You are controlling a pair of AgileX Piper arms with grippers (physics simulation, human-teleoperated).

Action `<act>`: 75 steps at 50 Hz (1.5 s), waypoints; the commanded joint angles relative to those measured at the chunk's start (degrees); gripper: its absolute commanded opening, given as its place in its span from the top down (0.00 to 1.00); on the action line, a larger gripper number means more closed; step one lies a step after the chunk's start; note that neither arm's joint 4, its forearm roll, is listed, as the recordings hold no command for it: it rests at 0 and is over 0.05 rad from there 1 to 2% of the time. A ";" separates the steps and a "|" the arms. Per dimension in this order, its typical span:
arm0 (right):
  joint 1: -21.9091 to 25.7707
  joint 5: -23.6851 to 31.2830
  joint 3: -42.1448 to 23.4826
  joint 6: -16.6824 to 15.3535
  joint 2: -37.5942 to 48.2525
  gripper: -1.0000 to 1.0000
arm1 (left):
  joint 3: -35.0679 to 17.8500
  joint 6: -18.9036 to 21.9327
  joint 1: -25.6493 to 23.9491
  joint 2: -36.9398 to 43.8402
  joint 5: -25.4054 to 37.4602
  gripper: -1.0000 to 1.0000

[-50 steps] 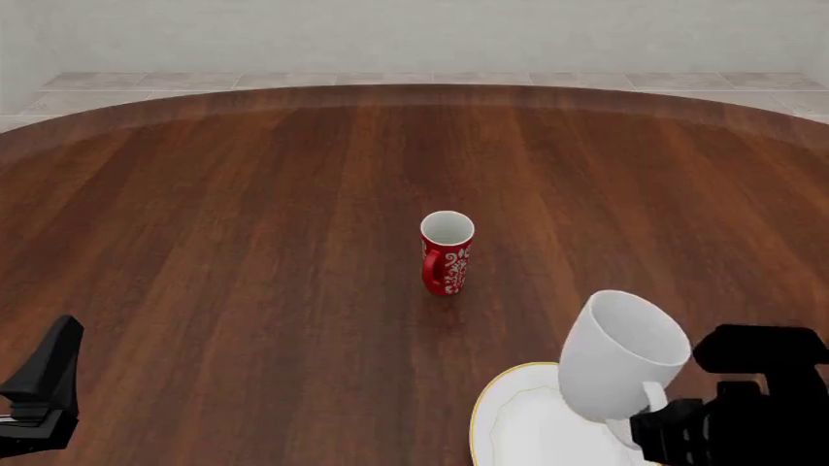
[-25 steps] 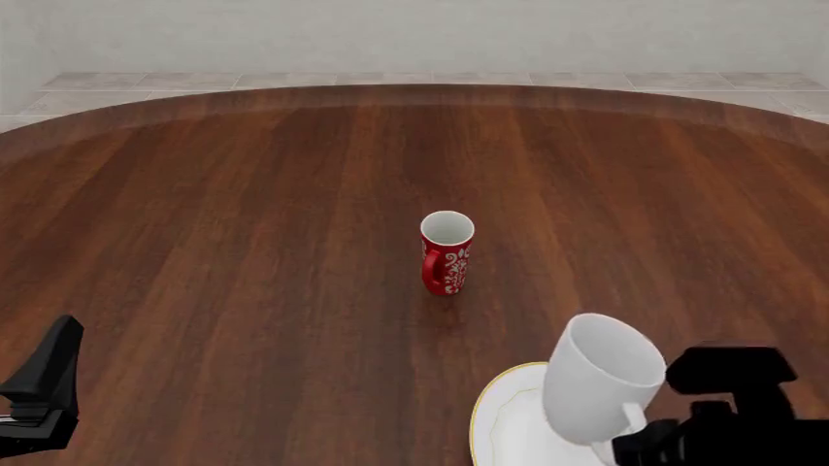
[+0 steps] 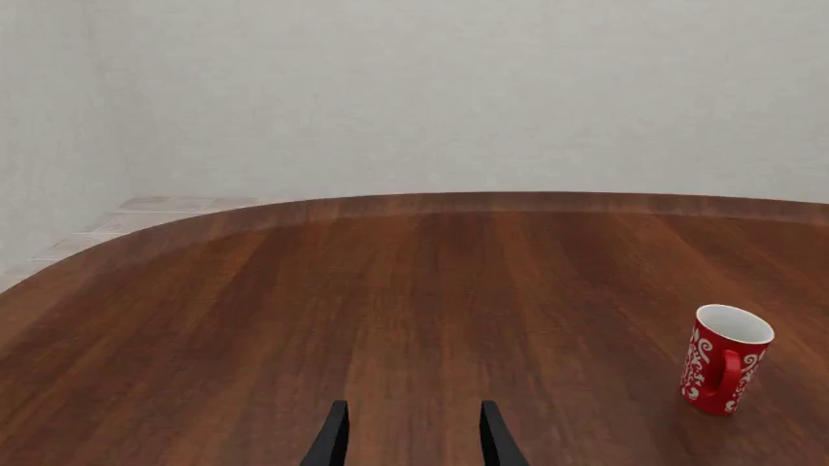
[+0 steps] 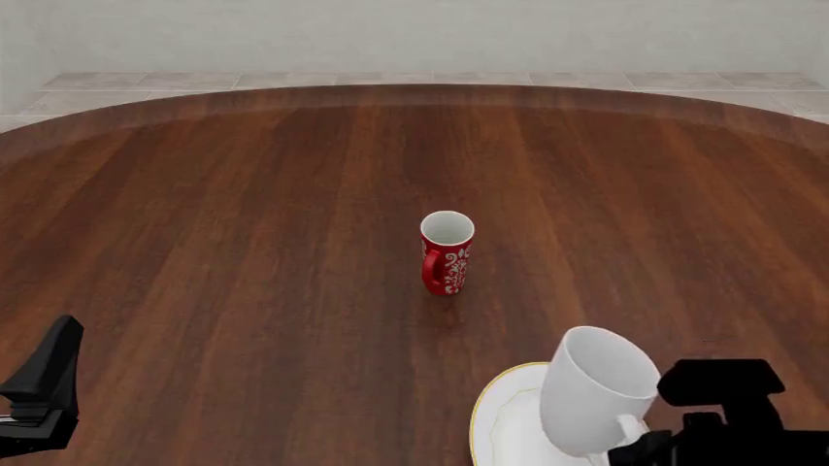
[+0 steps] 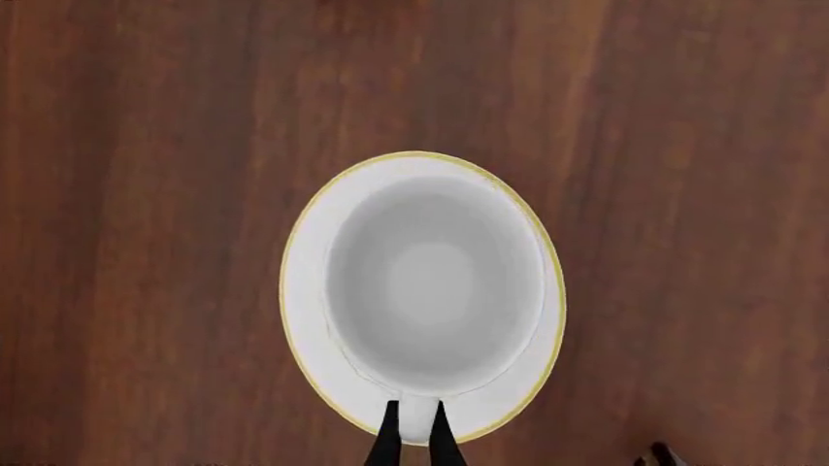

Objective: Put the white mug on the plate.

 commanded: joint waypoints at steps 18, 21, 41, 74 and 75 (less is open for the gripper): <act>-0.77 1.02 0.20 0.51 -1.50 0.00 | 0.00 0.01 -0.09 0.02 -0.05 0.00; -0.56 0.93 0.23 0.56 -1.39 0.00 | 0.00 0.02 -0.10 0.03 -0.05 0.00; -0.24 6.17 -2.28 -0.62 -4.83 0.00 | 0.00 0.03 -0.10 0.02 -0.05 0.00; -0.91 29.07 -11.14 -5.83 -24.92 0.00 | 0.00 0.03 -0.10 0.03 -0.04 0.00; -1.00 29.11 -11.20 -5.84 -25.22 0.00 | 0.00 0.01 -0.10 0.03 -0.05 0.00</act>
